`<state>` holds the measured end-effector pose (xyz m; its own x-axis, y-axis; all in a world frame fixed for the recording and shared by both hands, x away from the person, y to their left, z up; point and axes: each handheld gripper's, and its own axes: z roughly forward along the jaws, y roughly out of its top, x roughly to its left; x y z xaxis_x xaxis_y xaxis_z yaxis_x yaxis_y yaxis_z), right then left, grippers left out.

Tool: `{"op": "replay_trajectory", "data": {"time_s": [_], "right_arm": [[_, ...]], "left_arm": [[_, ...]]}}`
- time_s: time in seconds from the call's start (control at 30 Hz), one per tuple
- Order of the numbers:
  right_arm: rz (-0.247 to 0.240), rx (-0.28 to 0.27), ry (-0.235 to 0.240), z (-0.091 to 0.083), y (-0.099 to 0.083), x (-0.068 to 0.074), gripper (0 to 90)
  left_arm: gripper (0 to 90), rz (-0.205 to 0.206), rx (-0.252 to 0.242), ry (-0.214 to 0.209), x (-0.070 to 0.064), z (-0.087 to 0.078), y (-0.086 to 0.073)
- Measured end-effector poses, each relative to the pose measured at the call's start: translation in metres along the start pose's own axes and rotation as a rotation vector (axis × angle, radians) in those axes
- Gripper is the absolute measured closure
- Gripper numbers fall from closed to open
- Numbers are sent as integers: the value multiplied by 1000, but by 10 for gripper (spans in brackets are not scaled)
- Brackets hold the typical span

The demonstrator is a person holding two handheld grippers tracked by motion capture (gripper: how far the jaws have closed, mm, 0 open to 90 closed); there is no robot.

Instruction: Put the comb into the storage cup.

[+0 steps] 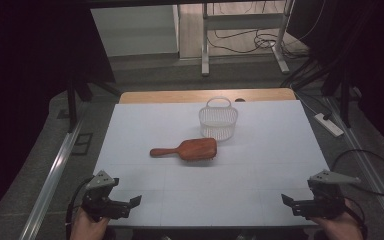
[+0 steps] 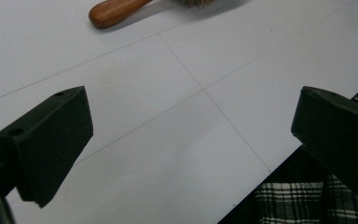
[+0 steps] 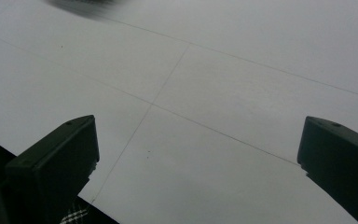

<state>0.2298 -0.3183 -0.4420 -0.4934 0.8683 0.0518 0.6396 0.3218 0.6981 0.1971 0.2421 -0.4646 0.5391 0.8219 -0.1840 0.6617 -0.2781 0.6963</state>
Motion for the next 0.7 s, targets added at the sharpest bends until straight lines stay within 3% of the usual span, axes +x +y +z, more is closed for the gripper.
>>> {"op": "replay_trajectory", "data": {"time_s": [0.33, 0.7], "right_arm": [[2, 3, 5, 1, 0, 0, 0], [-1, -4, 15, 0, 0, 0, 0]], "left_arm": [[0, 17, 15, -12, 3, 8, 6], [0, 38, 36, -55, 9, 19, 21]]}}
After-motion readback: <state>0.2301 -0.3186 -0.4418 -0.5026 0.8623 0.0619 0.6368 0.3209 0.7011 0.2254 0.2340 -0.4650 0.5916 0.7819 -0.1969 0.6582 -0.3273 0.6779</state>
